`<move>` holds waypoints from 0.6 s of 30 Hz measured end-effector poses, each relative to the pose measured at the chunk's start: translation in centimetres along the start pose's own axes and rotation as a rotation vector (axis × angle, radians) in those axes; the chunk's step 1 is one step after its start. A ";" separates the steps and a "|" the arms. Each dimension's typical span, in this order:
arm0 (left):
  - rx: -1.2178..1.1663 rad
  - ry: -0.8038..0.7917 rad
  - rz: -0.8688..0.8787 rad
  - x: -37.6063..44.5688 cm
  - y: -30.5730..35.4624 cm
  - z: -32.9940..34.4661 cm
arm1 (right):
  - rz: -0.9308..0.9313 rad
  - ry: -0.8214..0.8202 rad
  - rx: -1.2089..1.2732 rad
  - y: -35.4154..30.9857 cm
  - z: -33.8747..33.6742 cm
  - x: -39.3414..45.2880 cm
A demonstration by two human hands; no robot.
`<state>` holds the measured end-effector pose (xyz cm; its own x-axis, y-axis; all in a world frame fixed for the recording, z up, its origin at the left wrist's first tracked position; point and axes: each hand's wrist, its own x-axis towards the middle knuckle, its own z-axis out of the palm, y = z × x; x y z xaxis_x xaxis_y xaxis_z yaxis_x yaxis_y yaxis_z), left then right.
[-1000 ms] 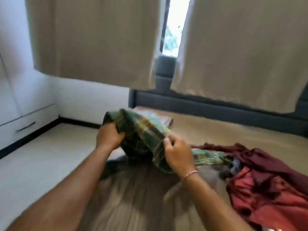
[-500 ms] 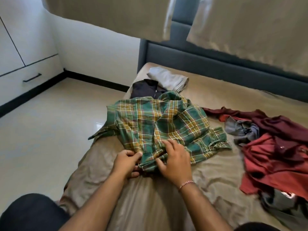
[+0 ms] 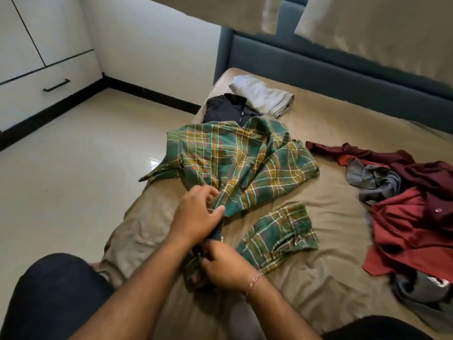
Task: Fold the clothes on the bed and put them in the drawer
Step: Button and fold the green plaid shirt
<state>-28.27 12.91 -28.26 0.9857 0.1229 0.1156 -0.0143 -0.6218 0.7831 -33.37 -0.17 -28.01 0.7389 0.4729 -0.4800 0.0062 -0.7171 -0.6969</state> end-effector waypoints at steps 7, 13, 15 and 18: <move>0.288 -0.255 0.153 0.0 -1.3 4.4 | 0.077 0.857 -0.231 5.3 -8.0 -0.1; 0.227 0.095 0.097 -0.3 -2.3 5.5 | 0.003 0.624 -0.625 6.7 -7.9 4.5; 0.094 0.153 0.073 0.5 -1.6 4.5 | -0.060 0.706 -0.549 5.7 -7.7 5.3; -0.058 0.173 0.054 1.1 -0.1 1.9 | -0.154 0.902 -0.326 4.1 -8.7 5.4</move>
<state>-26.86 11.67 -29.37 0.9397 0.2248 0.2577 -0.0810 -0.5858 0.8064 -23.54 -5.03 -28.84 0.9523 0.1007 0.2882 0.2325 -0.8510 -0.4709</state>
